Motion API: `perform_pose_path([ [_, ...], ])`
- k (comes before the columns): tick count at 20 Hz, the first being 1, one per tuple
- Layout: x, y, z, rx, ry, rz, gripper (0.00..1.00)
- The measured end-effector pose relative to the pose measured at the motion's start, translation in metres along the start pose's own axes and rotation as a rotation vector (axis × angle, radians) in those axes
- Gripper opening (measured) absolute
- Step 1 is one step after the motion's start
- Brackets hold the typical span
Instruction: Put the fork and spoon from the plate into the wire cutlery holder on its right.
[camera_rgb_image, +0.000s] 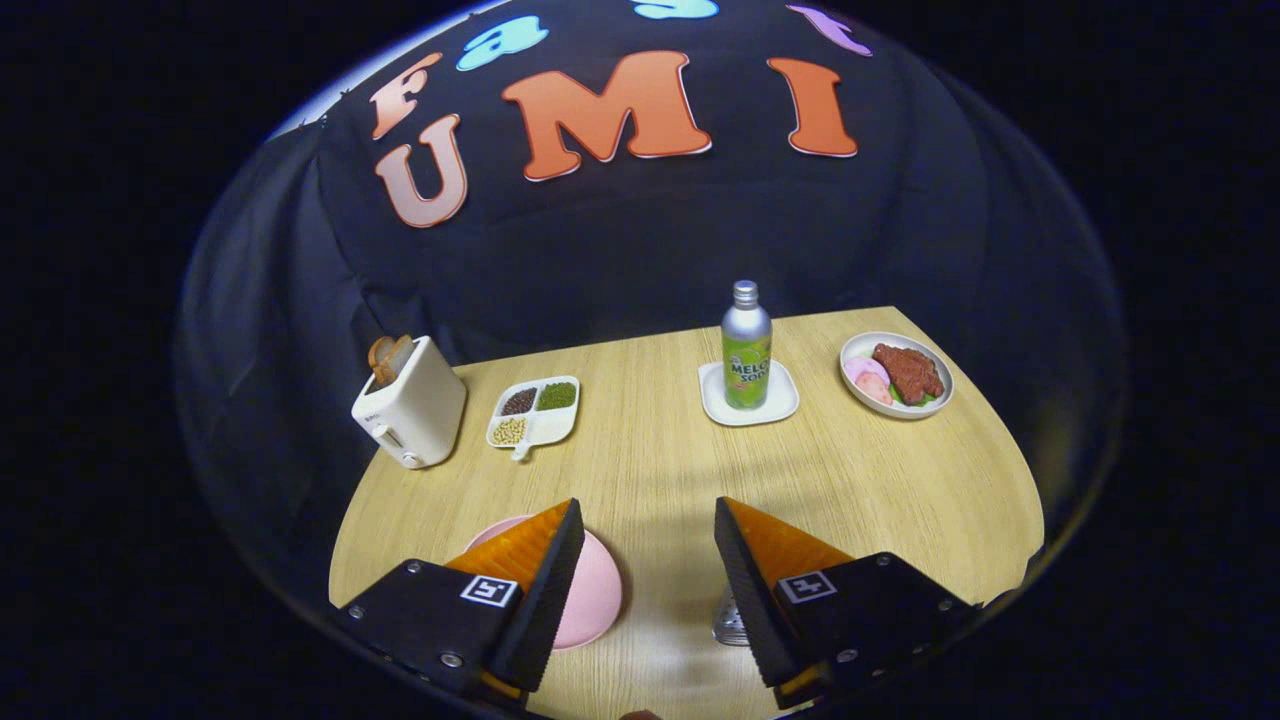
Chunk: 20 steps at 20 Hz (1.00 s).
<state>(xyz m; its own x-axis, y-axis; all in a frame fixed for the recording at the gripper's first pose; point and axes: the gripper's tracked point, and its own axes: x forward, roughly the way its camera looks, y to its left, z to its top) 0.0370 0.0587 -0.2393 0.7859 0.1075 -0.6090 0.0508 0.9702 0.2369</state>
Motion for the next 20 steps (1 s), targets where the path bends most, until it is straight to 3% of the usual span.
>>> perform_pose_path([
  [11, -0.007, 0.092, 0.007, -0.109, -0.188, 0.104, 0.81],
  [20, 0.024, 0.151, -0.034, -0.131, -0.173, 0.135, 0.83],
])
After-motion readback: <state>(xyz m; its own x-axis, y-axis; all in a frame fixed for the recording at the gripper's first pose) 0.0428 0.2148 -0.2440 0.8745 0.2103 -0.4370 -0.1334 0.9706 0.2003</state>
